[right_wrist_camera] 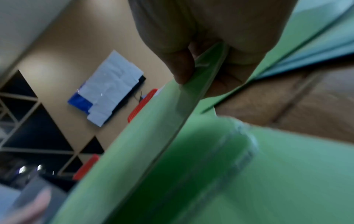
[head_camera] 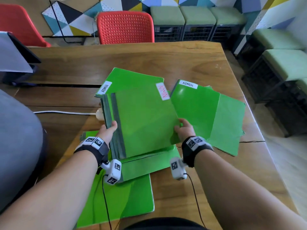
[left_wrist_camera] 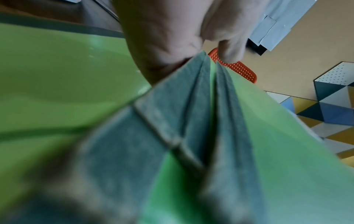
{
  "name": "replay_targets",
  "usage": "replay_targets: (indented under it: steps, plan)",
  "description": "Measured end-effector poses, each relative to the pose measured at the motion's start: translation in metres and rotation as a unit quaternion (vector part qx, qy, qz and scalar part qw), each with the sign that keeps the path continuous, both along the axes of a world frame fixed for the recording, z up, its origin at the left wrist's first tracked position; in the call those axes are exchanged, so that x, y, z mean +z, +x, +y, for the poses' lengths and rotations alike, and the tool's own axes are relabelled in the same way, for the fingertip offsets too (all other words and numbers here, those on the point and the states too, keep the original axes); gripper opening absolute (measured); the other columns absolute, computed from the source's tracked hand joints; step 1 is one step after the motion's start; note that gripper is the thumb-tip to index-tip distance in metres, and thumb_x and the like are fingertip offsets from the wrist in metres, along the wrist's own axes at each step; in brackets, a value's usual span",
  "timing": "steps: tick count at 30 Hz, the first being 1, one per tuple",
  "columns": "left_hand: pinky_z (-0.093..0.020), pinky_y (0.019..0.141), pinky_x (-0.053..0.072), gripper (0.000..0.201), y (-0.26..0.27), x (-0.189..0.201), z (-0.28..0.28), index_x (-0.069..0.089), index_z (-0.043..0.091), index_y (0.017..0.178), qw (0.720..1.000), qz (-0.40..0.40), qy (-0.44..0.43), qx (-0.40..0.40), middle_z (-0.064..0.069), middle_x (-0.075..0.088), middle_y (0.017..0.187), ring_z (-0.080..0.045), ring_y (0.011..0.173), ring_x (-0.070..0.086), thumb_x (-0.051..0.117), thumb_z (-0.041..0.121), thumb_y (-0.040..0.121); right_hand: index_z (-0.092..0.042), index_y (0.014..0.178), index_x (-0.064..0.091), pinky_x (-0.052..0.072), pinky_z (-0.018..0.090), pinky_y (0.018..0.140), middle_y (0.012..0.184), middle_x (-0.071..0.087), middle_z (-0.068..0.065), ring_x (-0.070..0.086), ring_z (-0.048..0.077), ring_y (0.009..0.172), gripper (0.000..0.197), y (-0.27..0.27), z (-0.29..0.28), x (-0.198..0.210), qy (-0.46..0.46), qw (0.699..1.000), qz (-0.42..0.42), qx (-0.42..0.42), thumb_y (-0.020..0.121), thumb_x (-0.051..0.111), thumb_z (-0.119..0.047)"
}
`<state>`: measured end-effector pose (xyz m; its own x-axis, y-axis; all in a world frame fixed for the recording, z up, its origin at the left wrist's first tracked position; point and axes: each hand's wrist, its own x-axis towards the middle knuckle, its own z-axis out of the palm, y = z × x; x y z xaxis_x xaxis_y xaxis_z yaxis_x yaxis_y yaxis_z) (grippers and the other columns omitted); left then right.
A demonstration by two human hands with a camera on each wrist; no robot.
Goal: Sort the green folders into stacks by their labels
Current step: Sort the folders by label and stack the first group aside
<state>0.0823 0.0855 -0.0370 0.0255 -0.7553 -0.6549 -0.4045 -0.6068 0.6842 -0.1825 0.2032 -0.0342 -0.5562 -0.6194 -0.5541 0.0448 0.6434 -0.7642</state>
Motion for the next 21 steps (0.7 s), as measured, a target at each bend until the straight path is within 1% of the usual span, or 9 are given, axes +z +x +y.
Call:
replay_targets:
  steps: [3,5,7,9,11,14,16,18,21]
  plan:
    - [-0.056,0.114,0.021,0.098,0.002,-0.006,0.004,0.006,0.020,0.154,1.000,0.019,-0.001,-0.009,-0.008,0.009,0.162,-0.034,0.146,0.019,0.072,0.033,0.082,-0.015,0.140,0.046,0.053,0.033,0.087,0.126,0.058,0.009,0.059,0.021,0.097,0.049,0.017,0.008,-0.019,0.062,0.987,0.093,0.112,0.093,0.059,-0.013]
    - [-0.055,0.113,0.020,0.095,0.004,0.000,0.007,0.005,0.019,0.154,0.999,0.044,-0.025,0.001,-0.008,0.008,0.162,-0.033,0.146,0.017,0.070,0.018,0.085,-0.019,0.141,0.045,0.051,0.037,0.095,0.137,0.047,0.012,0.055,0.023,0.107,0.054,0.016,0.007,-0.020,0.077,0.979,0.128,0.140,0.090,0.062,-0.016]
    - [-0.051,0.113,0.020,0.086,0.006,0.010,0.011,0.010,0.015,0.153,0.996,0.076,-0.055,0.016,-0.009,0.017,0.160,-0.031,0.145,0.020,0.066,0.008,0.088,-0.023,0.145,0.037,0.051,0.042,0.095,0.143,0.038,0.013,0.053,0.024,0.112,0.067,0.013,0.004,-0.007,0.067,0.983,0.103,0.136,0.086,0.067,-0.020]
    - [-0.048,0.112,0.022,0.076,0.010,0.024,0.015,0.022,0.012,0.150,0.990,0.105,-0.095,0.014,-0.008,0.041,0.145,-0.029,0.138,0.031,0.064,0.002,0.087,-0.020,0.150,0.025,0.052,0.033,0.085,0.140,0.044,0.010,0.056,0.016,0.100,0.078,0.012,-0.001,0.014,0.012,0.993,0.026,0.117,0.086,0.069,-0.018]
    - [-0.043,0.111,0.025,0.071,0.017,0.037,0.013,0.034,0.015,0.143,0.984,0.125,-0.125,-0.003,0.001,0.056,0.119,-0.024,0.124,0.043,0.072,0.010,0.083,-0.015,0.148,0.028,0.052,0.035,0.086,0.126,0.057,0.008,0.060,0.017,0.094,0.075,0.014,-0.008,0.038,-0.051,0.993,-0.044,0.100,0.086,0.068,-0.008]
    - [-0.050,0.113,0.026,0.097,0.034,0.055,0.006,0.033,0.024,0.142,0.973,0.145,-0.178,-0.005,-0.004,0.049,0.142,-0.024,0.133,0.041,0.085,0.041,0.062,-0.011,0.128,0.047,0.052,0.044,0.095,0.121,0.064,0.012,0.064,0.026,0.106,0.047,0.027,-0.019,0.070,-0.142,0.987,-0.044,0.068,0.086,0.065,0.003]
    - [-0.047,0.109,0.034,0.072,0.043,0.072,0.006,0.043,0.012,0.131,0.964,0.147,-0.221,0.011,-0.010,0.057,0.128,-0.026,0.122,0.050,0.079,0.028,0.070,-0.012,0.124,0.050,0.049,0.042,0.099,0.124,0.064,0.009,0.062,0.024,0.112,0.045,0.041,-0.021,0.085,-0.213,0.975,-0.036,0.058,0.086,0.061,0.008]
    - [-0.033,0.091,0.045,0.030,0.051,0.096,0.015,0.054,0.017,0.095,0.946,0.153,-0.285,0.035,-0.007,0.061,0.089,-0.024,0.090,0.056,0.076,0.015,0.075,-0.012,0.125,0.050,0.047,0.041,0.102,0.124,0.063,0.007,0.060,0.023,0.114,0.049,0.056,-0.022,0.094,-0.278,0.958,-0.036,0.056,0.085,0.057,0.015]
    - [-0.021,0.078,0.048,0.033,0.064,0.113,0.032,0.053,0.024,0.085,0.924,0.197,-0.324,0.043,0.002,0.063,0.080,-0.014,0.076,0.060,0.071,-0.003,0.079,-0.019,0.124,0.046,0.047,0.042,0.100,0.119,0.062,0.004,0.058,0.022,0.112,0.062,0.077,-0.018,0.097,-0.320,0.944,-0.054,0.063,0.080,0.051,0.024]
